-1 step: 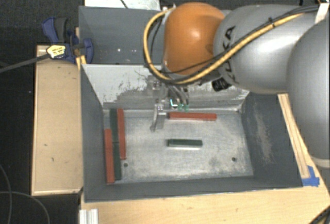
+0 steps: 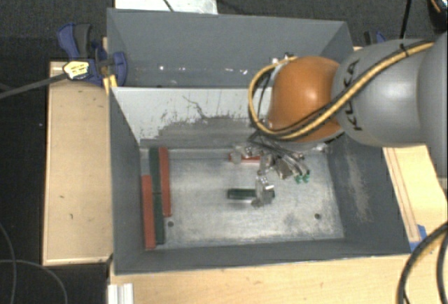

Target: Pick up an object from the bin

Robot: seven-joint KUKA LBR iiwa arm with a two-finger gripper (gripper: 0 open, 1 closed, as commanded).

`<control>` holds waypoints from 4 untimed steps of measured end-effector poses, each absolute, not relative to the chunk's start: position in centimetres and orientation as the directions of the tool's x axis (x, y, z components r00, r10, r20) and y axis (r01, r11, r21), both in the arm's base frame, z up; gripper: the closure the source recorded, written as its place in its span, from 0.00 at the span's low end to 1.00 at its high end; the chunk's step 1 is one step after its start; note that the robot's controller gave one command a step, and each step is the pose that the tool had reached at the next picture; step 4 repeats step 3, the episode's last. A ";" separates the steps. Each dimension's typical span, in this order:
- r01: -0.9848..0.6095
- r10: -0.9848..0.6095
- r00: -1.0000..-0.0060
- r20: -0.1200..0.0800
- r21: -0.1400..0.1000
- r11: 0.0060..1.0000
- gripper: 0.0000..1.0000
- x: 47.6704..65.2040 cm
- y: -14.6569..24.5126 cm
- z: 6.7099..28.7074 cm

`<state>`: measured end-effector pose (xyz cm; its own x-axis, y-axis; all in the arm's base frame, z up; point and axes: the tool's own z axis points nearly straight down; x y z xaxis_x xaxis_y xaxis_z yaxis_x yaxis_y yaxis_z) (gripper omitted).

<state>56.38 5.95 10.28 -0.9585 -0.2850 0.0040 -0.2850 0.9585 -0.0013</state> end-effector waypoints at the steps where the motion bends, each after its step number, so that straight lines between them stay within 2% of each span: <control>1: -0.239 -0.239 -0.971 0.003 0.002 0.971 0.00 53.8 7.6 6.9; 2: -0.234 -0.234 -0.972 -0.002 0.001 0.972 1.00 54.0 7.5 7.1; 3: -0.186 -0.186 -0.983 -0.010 -0.001 0.983 1.00 50.8 5.9 23.2; 4: -0.186 -0.186 -0.983 -0.010 -0.001 0.983 1.00 50.8 5.9 23.2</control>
Offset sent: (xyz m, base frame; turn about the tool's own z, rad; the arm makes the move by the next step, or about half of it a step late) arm -0.0242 0.0150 -0.0328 0.0491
